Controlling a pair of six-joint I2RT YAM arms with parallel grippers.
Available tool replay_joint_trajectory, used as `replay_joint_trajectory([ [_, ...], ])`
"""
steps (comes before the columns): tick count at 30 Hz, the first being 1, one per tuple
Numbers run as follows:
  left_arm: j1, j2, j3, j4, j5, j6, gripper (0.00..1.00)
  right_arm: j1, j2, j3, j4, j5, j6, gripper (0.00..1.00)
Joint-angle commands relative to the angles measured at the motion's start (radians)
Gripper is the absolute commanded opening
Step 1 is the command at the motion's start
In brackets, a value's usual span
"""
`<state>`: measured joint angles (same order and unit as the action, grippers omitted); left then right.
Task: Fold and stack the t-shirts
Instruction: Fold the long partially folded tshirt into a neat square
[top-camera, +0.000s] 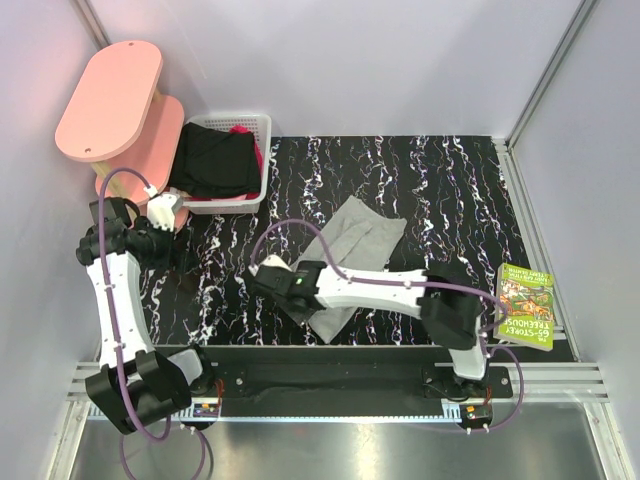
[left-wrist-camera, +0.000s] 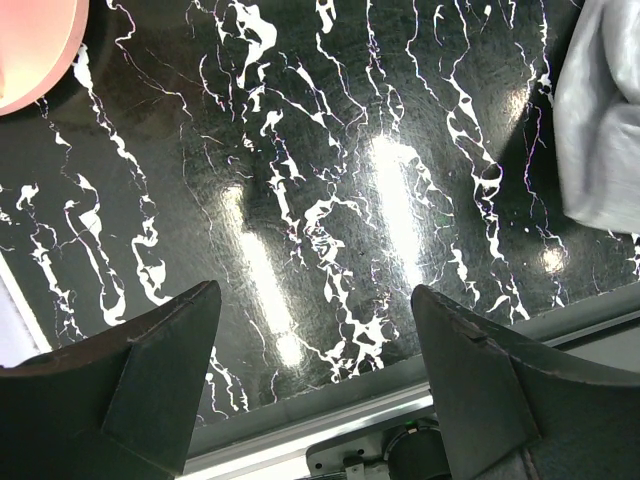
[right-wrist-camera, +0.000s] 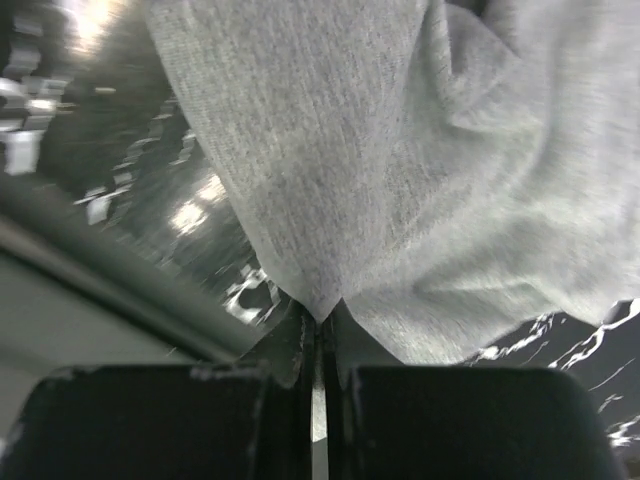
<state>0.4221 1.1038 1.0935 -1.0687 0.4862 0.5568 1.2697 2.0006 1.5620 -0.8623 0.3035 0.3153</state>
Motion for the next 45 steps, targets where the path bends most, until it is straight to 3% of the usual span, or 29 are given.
replay_joint_trajectory([
  [1,0.004,-0.027,0.04,-0.002,0.022,0.02,0.82,-0.012,-0.178,0.05,-0.021,-0.103,0.087,0.0],
  [5,0.004,-0.021,0.045,-0.004,0.028,0.015,0.82,-0.058,-0.246,0.063,-0.023,-0.111,0.088,0.0],
  [13,0.004,-0.012,0.077,-0.016,0.015,0.025,0.83,-0.312,-0.342,-0.026,0.025,-0.213,0.045,0.0],
  [24,0.003,0.025,0.132,-0.05,0.031,0.02,0.83,-0.538,-0.355,-0.111,0.115,-0.3,-0.005,0.0],
  [35,-0.017,0.037,0.131,-0.063,0.034,0.023,0.83,-0.73,-0.246,-0.122,0.195,-0.365,-0.03,0.0],
  [43,-0.019,0.022,0.112,-0.073,0.028,0.041,0.84,-0.813,-0.06,-0.051,0.207,-0.405,-0.05,0.0],
  [44,-0.019,0.021,0.102,-0.073,0.026,0.046,0.84,-0.819,-0.034,-0.043,0.207,-0.406,-0.051,0.01],
  [45,-0.02,0.018,0.097,-0.071,0.023,0.052,0.84,-0.825,-0.025,-0.027,0.203,-0.396,-0.053,0.07],
])
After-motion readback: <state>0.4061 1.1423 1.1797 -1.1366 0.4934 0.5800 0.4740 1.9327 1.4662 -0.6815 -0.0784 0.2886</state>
